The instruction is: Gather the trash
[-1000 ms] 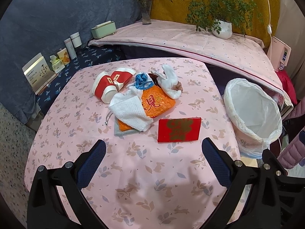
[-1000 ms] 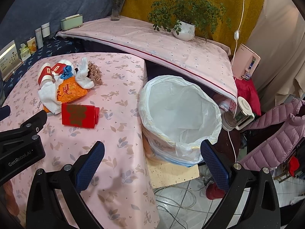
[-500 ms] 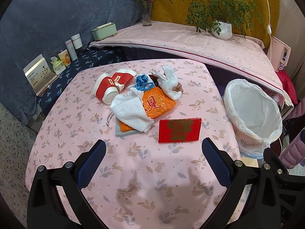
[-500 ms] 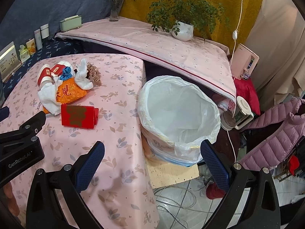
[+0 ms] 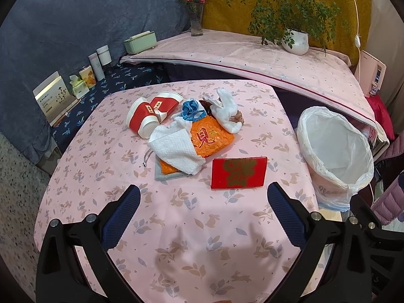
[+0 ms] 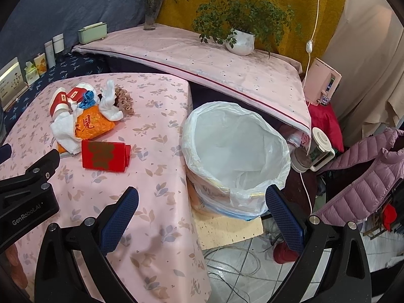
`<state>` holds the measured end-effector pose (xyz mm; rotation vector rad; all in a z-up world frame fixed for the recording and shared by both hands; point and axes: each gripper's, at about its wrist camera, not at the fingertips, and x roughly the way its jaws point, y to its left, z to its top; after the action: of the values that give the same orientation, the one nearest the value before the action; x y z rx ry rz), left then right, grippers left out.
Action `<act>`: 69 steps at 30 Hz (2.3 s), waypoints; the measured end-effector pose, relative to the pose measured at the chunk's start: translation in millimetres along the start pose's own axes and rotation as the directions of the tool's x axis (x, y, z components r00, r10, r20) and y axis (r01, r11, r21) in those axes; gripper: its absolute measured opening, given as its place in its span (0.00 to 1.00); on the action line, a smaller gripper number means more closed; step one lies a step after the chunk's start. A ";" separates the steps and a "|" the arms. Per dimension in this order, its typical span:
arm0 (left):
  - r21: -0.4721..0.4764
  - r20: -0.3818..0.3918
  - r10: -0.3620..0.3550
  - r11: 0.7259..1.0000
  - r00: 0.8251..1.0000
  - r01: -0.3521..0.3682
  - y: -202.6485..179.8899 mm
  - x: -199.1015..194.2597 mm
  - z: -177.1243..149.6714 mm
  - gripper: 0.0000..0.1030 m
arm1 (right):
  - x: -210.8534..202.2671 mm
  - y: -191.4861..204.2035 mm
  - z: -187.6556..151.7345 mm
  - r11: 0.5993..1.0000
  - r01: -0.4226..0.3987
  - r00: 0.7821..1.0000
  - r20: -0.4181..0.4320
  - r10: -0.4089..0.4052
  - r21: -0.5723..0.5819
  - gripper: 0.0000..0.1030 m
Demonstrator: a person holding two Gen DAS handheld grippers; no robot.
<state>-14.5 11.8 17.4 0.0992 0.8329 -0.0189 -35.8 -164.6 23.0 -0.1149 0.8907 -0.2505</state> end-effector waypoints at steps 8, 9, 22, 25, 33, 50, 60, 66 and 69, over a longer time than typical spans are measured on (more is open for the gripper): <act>-0.003 -0.003 -0.002 1.000 1.000 0.002 0.9 -2.0 -1.6 0.93 | -1.0 0.6 -0.1 1.000 0.001 1.000 0.005 -0.001 -0.002 0.93; -0.003 -0.004 -0.004 1.000 1.000 0.004 1.3 -2.1 -1.7 0.93 | -1.0 0.2 0.2 1.000 0.003 1.000 0.005 -0.003 -0.001 0.93; -0.004 -0.009 -0.014 1.000 1.000 0.014 1.6 -2.3 -2.4 0.93 | -6.1 2.9 -1.1 1.000 0.019 1.000 0.022 -0.019 0.014 0.93; -0.006 -0.006 -0.018 1.000 1.000 0.018 1.5 -3.1 -2.8 0.93 | -6.5 2.9 -0.9 1.000 0.020 0.999 0.025 -0.021 0.020 0.93; -0.006 -0.005 -0.026 1.000 1.000 0.026 -0.3 -1.1 1.6 0.93 | -7.5 2.9 0.6 0.999 0.028 0.999 0.039 -0.029 0.024 0.93; -0.042 -0.011 -0.049 0.998 0.999 0.048 38.8 32.2 13.9 0.93 | 9.9 19.4 17.1 0.998 0.002 0.998 0.069 -0.007 0.065 0.93; -0.116 -0.079 -0.086 0.990 0.993 0.076 89.2 87.3 28.2 0.93 | 43.8 58.6 24.6 0.996 -0.064 0.997 0.041 0.062 0.063 0.93; -0.169 -0.110 -0.139 0.978 0.984 0.119 106.1 124.0 42.8 0.93 | 63.6 76.0 31.0 0.994 -0.092 0.996 0.025 0.091 0.056 0.93; -0.199 -0.131 -0.195 0.966 0.972 0.167 107.0 140.8 47.8 0.89 | 74.6 84.4 33.9 0.993 -0.104 0.995 0.009 0.104 0.050 0.93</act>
<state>121.4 116.8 -46.2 -0.1555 0.9883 -0.1068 49.8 -103.0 -29.1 -0.0227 0.8801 -0.1752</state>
